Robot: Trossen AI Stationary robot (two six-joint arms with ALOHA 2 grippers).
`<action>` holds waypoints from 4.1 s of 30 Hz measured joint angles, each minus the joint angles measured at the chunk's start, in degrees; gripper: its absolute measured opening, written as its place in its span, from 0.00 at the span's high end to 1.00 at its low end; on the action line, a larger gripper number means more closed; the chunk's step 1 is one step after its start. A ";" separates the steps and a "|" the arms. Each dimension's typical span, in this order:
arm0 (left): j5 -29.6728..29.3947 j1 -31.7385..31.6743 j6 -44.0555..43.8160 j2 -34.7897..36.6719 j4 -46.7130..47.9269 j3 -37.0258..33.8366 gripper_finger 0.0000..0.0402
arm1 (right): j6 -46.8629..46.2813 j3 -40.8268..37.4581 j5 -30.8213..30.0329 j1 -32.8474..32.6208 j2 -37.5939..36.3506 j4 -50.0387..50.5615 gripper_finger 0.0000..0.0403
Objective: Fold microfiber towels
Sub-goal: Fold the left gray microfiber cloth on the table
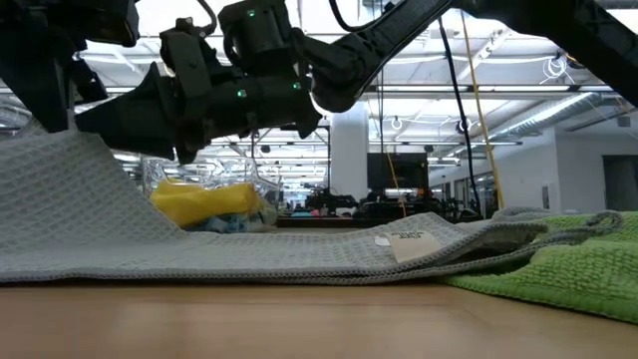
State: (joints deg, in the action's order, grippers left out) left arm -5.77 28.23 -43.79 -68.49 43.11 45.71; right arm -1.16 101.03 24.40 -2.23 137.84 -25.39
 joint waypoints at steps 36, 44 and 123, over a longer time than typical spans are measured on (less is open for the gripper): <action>-3.32 2.26 -4.80 0.00 -1.54 0.02 0.86 | 3.97 -0.11 4.49 -0.03 0.43 2.87 0.97; -12.76 10.37 -15.84 -0.07 -1.07 -2.19 0.50 | 11.46 -0.11 4.04 -0.06 -1.51 9.13 0.99; -42.70 18.12 4.52 -0.13 -64.55 -38.62 0.99 | 33.78 -0.56 -34.81 -7.27 -16.41 31.14 0.91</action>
State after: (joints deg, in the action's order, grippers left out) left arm -48.47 46.35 -39.27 -68.62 -21.44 7.09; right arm 32.62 100.48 -10.41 -9.50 121.43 5.75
